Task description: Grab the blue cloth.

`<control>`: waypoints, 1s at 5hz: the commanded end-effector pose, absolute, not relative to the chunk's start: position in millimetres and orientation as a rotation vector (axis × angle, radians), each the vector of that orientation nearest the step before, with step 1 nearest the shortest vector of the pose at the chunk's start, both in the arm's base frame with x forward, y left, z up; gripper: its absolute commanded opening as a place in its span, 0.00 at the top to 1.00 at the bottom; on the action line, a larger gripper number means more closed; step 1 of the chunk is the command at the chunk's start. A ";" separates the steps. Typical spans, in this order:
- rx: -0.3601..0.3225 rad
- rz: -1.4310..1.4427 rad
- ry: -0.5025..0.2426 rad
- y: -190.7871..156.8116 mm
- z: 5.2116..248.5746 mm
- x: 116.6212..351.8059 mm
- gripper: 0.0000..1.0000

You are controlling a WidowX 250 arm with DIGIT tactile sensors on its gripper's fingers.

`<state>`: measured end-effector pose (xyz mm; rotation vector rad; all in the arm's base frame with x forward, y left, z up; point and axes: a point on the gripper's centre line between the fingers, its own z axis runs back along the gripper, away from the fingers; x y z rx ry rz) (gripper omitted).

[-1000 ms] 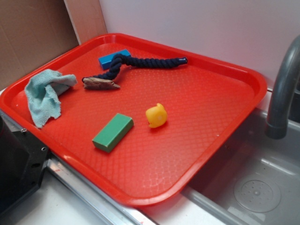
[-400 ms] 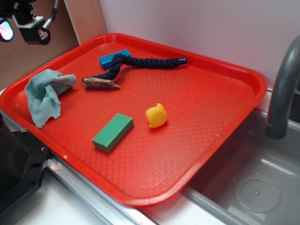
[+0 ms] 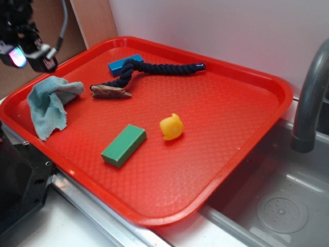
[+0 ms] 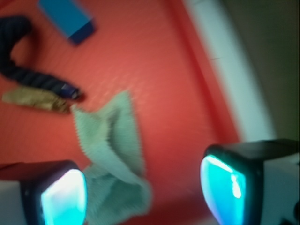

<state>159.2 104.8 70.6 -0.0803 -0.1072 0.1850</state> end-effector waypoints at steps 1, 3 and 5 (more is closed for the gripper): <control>0.045 0.087 0.029 86.7 19.5 161.1 0.07; 0.101 0.075 0.011 80.6 29.7 160.4 1.00; 0.067 0.086 -0.036 47.8 104.3 177.3 1.00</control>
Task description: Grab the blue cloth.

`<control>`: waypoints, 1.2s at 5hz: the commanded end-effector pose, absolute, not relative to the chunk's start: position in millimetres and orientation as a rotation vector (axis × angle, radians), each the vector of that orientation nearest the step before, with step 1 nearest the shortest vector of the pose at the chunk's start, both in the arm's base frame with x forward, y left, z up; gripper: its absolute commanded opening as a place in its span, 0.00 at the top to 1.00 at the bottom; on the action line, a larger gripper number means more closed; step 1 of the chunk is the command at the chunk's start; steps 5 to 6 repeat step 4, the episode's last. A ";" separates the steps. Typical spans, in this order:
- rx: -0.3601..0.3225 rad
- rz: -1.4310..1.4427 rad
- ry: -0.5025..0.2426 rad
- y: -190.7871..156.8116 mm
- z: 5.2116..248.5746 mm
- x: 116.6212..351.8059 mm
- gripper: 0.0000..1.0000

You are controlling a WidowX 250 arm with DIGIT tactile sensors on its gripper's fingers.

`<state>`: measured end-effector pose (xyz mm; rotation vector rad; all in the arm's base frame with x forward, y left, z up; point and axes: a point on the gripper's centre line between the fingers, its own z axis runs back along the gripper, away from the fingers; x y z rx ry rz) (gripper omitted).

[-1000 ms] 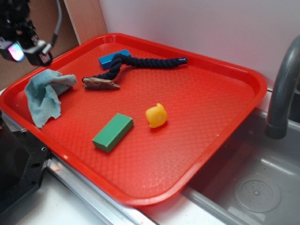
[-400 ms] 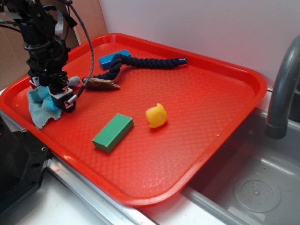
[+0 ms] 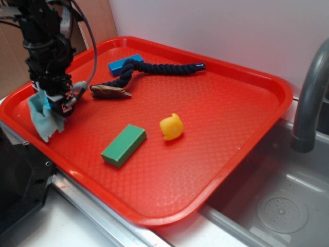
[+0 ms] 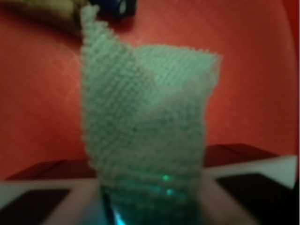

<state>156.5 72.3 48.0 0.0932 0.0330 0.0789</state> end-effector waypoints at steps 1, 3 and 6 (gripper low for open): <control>0.050 0.103 -0.056 16.6 155.1 185.8 1.00; 0.001 -0.016 -0.132 -16.9 240.3 182.4 1.00; 0.020 -0.021 -0.135 -14.5 233.8 182.5 1.00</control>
